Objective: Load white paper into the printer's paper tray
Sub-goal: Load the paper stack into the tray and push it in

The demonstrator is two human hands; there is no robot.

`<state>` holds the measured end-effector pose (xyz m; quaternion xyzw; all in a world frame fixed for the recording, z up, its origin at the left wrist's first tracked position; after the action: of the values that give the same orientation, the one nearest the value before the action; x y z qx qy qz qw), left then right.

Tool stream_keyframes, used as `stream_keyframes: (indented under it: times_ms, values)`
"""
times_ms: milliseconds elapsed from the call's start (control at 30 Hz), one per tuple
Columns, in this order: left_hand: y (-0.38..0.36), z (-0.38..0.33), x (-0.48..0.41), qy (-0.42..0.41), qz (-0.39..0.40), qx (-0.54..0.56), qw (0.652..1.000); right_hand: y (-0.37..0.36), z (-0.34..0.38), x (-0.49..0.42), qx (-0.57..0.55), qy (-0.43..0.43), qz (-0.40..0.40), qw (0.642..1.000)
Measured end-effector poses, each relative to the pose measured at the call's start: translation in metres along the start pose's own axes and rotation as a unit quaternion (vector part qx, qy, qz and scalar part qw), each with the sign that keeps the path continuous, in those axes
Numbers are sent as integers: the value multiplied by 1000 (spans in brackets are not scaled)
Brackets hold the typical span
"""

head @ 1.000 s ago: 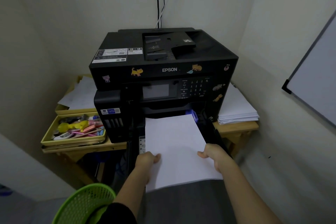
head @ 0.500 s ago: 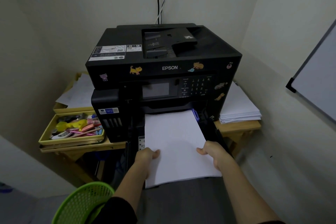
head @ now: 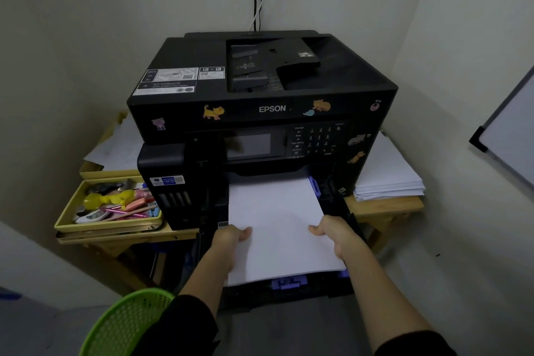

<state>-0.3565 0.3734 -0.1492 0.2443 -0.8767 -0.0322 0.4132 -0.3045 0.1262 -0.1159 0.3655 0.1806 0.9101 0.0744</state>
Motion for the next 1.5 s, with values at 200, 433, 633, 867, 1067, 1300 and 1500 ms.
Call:
stream_keyframes:
  times_ms: [200, 433, 633, 867, 1067, 1300, 1500]
  values:
    - [-3, -14, -11, -27, -18, 1, 999, -5, 8, -7, -12, 4, -10, 1000]
    - [-6, -15, -13, -26, -50, -35, 998, -5, 10, -16, 29, 26, -31, 999]
    - [1, -33, 8, -139, -145, -194, 960, -6, 27, -4, 136, 126, -87, 979]
    - [10, -39, 25, -148, -206, -315, 914, -1, 35, 12, 321, 153, -158, 921]
    - [8, -31, 22, -167, -175, -294, 925, -4, 29, 10, 331, 139, -168, 918]
    - [14, -29, 17, -170, -174, -253, 936, -10, 22, 9, 291, 148, -139, 935]
    - [17, -31, 16, -159, -183, -220, 945, -1, 22, 7, 239, 147, -152, 948]
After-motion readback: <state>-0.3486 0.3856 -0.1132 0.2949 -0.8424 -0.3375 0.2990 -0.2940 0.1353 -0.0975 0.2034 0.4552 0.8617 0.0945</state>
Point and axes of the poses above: each hand's wrist, its own x-axis away from the middle knuckle, its own y-axis out of the back of the hand, z = x × y, the point moved 9 cm from there along -x, towards the middle knuckle, and after that the axes turned 10 degrees about -z, right-handed, at the moved point
